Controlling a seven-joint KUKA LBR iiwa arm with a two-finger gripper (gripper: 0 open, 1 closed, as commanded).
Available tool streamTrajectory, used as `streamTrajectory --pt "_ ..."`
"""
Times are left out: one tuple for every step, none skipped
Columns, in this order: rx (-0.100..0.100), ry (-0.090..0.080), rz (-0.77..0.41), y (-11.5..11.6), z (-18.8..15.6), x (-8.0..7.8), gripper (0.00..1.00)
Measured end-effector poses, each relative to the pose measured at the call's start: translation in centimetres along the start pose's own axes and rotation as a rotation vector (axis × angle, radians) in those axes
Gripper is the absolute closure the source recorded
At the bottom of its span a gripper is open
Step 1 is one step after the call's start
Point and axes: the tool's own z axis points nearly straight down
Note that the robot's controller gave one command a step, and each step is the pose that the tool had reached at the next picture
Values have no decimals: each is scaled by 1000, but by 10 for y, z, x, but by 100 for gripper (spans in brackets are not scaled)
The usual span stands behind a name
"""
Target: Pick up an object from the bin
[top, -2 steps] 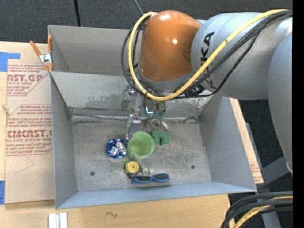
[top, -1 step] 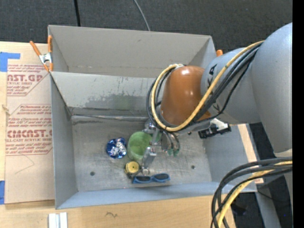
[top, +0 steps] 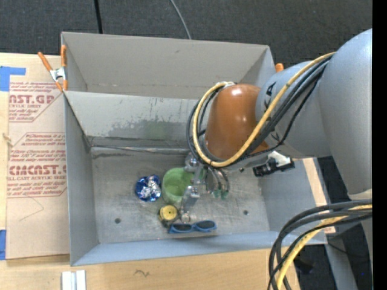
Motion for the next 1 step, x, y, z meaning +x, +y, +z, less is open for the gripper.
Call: streamTrajectory --pt "-1 -8 -1 6 -135 -51 100"
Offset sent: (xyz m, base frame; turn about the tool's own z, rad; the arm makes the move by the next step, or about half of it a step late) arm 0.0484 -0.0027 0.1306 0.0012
